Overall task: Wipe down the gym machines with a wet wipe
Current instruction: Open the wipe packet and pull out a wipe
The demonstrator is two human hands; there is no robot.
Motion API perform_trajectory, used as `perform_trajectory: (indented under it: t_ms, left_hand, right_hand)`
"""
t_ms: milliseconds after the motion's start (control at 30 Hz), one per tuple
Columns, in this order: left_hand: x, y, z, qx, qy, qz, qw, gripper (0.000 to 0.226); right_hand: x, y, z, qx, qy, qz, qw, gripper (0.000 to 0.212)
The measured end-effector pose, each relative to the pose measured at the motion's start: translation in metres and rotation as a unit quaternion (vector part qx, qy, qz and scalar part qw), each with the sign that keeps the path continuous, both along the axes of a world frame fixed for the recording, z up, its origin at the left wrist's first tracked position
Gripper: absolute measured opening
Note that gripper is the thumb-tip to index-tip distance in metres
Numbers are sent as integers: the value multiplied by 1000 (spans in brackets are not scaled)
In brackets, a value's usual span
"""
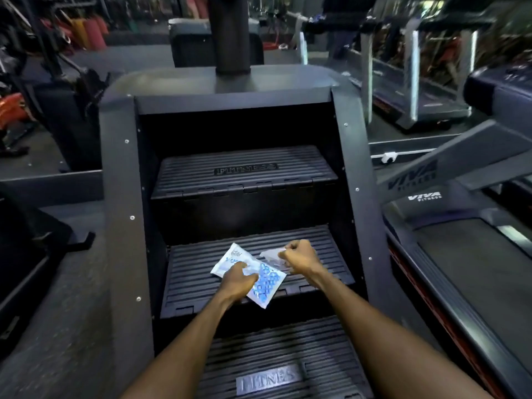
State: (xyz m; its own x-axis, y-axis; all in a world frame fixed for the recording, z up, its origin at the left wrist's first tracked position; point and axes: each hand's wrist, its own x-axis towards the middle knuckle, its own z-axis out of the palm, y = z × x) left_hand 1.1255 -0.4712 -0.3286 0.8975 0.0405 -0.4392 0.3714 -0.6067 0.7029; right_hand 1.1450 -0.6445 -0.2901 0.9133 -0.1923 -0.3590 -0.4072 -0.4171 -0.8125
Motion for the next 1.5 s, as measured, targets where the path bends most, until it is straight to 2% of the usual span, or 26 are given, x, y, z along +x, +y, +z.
perform_trajectory:
  t_ms: [67, 133, 300, 500, 600, 767, 1033, 1167, 1400, 1500]
  left_hand:
    - [-10, -9, 19, -47, -62, -1, 997, 61]
    - [-23, -18, 40, -95, -115, -47, 988, 58]
    - [-56, -35, 76, -127, -174, -126, 968, 4]
    - [-117, -53, 110, -120, -212, -128, 961, 10]
    - [-155, -63, 119, -132, -224, -102, 960, 10]
    - [-238, -89, 136, -210, -233, -37, 949, 8]
    - [-356, -141, 156, -243, -224, -111, 937, 5]
    - [-389, -167, 177, -256, -232, -155, 925, 15]
    - [-425, -228, 201, -278, -227, -156, 920, 19]
    - [-439, -255, 203, -299, -221, -169, 913, 11]
  right_hand:
    - [-19, -7, 22, 76, 3, -23, 997, 18]
    - [-43, -14, 45, 143, 11, -41, 989, 12]
    - [-102, -30, 72, 226, 10, -53, 973, 10]
    - [-181, -44, 93, 323, -28, -41, 945, 10]
    - [-219, -48, 98, 314, -51, -27, 948, 8]
    - [-292, -64, 109, 289, -86, -32, 953, 24]
    - [-409, -116, 141, 308, -101, -18, 946, 18]
    - [-445, -144, 157, 298, -122, -31, 946, 20]
    - [-498, -198, 170, 348, -198, -99, 911, 17]
    - [-524, -214, 173, 358, -225, -115, 899, 19]
